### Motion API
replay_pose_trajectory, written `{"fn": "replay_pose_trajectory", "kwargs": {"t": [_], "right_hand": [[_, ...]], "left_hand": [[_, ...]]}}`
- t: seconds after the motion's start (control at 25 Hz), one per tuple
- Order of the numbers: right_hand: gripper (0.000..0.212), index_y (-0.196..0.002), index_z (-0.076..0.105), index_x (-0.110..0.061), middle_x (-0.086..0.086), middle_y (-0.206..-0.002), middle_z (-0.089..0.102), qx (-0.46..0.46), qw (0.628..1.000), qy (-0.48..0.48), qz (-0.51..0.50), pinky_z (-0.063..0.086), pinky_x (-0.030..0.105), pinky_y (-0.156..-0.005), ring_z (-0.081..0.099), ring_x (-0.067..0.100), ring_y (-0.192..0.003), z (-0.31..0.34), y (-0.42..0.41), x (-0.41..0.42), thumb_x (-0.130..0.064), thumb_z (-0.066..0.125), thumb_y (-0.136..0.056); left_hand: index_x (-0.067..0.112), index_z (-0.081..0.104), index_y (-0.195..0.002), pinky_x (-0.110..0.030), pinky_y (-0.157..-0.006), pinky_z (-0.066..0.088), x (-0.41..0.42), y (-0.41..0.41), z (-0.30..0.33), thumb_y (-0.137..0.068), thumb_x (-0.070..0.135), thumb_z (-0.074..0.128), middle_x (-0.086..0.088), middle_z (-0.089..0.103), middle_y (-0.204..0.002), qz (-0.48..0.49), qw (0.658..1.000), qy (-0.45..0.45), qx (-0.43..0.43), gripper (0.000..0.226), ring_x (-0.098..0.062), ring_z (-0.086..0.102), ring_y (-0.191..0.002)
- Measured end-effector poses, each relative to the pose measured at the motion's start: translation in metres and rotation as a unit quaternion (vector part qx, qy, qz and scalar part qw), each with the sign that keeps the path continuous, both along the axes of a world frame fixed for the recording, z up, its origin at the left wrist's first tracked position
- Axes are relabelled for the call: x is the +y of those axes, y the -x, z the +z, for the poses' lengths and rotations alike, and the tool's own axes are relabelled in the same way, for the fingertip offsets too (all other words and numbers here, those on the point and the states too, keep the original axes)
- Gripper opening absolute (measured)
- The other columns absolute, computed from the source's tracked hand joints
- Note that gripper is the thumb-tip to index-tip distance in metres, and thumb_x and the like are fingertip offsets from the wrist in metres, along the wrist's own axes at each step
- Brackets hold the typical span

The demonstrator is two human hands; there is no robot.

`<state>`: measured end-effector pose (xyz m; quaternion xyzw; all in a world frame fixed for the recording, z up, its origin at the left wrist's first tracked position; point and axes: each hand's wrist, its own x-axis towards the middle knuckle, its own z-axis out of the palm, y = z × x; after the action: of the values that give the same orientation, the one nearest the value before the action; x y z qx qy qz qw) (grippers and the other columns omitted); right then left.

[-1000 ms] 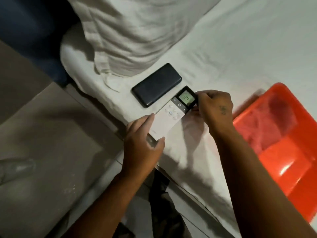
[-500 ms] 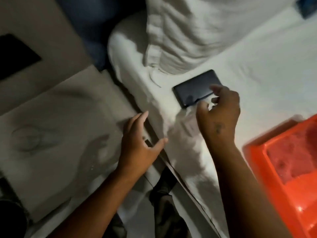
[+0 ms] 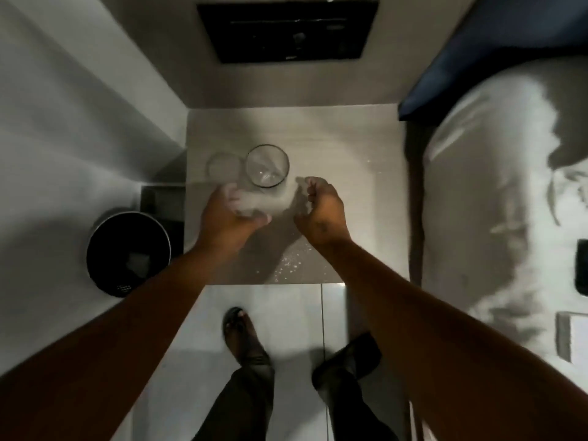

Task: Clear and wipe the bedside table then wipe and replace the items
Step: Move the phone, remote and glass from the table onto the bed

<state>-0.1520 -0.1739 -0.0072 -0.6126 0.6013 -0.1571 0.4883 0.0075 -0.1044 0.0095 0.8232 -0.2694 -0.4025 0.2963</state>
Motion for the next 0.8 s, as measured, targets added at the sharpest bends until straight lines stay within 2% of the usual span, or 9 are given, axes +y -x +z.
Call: {"fn": "replay_pose_trajectory", "kwargs": {"t": [0.08,0.16,0.24,0.32,0.4,0.48,0.6,0.68,0.8], "right_hand": [[0.049,-0.133,0.054,-0.013,0.008,-0.131,0.059,0.02,0.999,0.003,0.028,0.05,0.039,-0.104,0.057,0.024,-0.119,-0.01,-0.015,-0.008,-0.007,0.065,-0.086],[0.058,-0.137,0.05,-0.016,0.006,-0.137,0.056,0.025,0.998,0.012,0.055,0.048,0.036,-0.107,0.054,0.022,-0.124,-0.013,-0.024,-0.016,-0.012,0.07,-0.083],[0.055,-0.134,0.052,-0.02,0.003,-0.133,0.06,0.014,0.997,0.032,0.063,0.05,0.034,-0.101,0.058,0.022,-0.12,-0.015,-0.036,-0.02,-0.021,0.07,-0.082],[0.052,-0.13,0.053,-0.021,0.0,-0.123,0.064,0.005,0.997,0.041,0.066,0.052,0.03,-0.09,0.061,0.019,-0.109,-0.014,-0.042,-0.022,-0.026,0.07,-0.082],[0.048,-0.127,0.053,-0.02,-0.005,-0.109,0.062,-0.018,0.997,0.031,0.062,0.05,0.021,-0.077,0.061,0.014,-0.096,-0.008,-0.038,-0.021,-0.019,0.071,-0.083],[0.043,-0.122,0.055,-0.017,-0.005,-0.103,0.06,-0.063,0.997,0.031,0.044,0.049,0.011,-0.068,0.061,0.011,-0.086,0.009,-0.018,-0.018,-0.011,0.073,-0.084],[0.073,-0.143,0.047,-0.016,0.005,-0.129,0.06,-0.086,0.989,0.106,0.046,0.053,0.021,-0.093,0.058,0.008,-0.113,0.048,0.04,-0.006,-0.026,0.082,-0.08],[0.086,-0.15,0.041,-0.025,-0.002,-0.134,0.057,-0.092,0.984,0.152,0.002,0.052,0.025,-0.099,0.056,0.005,-0.122,0.083,0.103,0.005,-0.041,0.084,-0.077],[0.081,-0.147,0.045,-0.033,-0.015,-0.127,0.058,-0.041,0.964,0.241,-0.102,0.054,0.022,-0.094,0.061,0.005,-0.118,0.13,0.226,0.03,-0.049,0.083,-0.077]], "left_hand": [[0.016,0.046,-0.142,-0.035,-0.099,0.055,-0.013,-0.003,0.002,-0.065,0.02,0.093,-0.005,0.06,-0.136,-0.036,0.997,0.061,-0.011,0.09,-0.02,0.06,-0.12],[0.018,0.043,-0.144,-0.033,-0.103,0.052,-0.025,0.001,0.006,-0.062,0.022,0.094,-0.004,0.056,-0.141,-0.067,0.991,0.116,-0.019,0.096,-0.019,0.056,-0.127],[0.02,0.04,-0.147,-0.024,-0.104,0.049,-0.036,0.002,0.007,-0.06,0.024,0.094,-0.002,0.053,-0.146,-0.083,0.985,0.142,-0.043,0.102,-0.016,0.051,-0.131],[0.022,0.044,-0.145,-0.015,-0.096,0.049,-0.045,0.004,0.007,-0.062,0.022,0.092,0.001,0.056,-0.141,-0.098,0.983,0.142,-0.062,0.096,-0.012,0.052,-0.126],[0.023,0.05,-0.139,-0.021,-0.094,0.055,-0.05,0.007,0.012,-0.064,0.016,0.09,0.003,0.059,-0.135,-0.095,0.986,0.132,-0.04,0.085,-0.012,0.057,-0.121],[0.025,0.055,-0.13,-0.033,-0.094,0.059,-0.054,0.014,0.03,-0.062,0.01,0.091,0.0,0.062,-0.131,-0.079,0.987,0.136,0.041,0.078,-0.017,0.064,-0.117],[0.02,0.059,-0.126,-0.034,-0.078,0.062,-0.064,0.037,0.074,-0.057,0.007,0.091,-0.004,0.066,-0.122,-0.115,0.957,0.164,0.208,0.078,-0.018,0.071,-0.101],[0.018,0.061,-0.127,-0.029,-0.064,0.059,-0.078,0.073,0.109,-0.056,0.01,0.087,-0.007,0.065,-0.12,-0.175,0.91,0.163,0.338,0.076,-0.019,0.072,-0.095],[0.022,0.061,-0.127,-0.03,-0.071,0.06,-0.111,0.182,0.15,-0.058,0.008,0.083,-0.011,0.065,-0.124,-0.341,0.833,0.108,0.422,0.073,-0.022,0.071,-0.104]]}}
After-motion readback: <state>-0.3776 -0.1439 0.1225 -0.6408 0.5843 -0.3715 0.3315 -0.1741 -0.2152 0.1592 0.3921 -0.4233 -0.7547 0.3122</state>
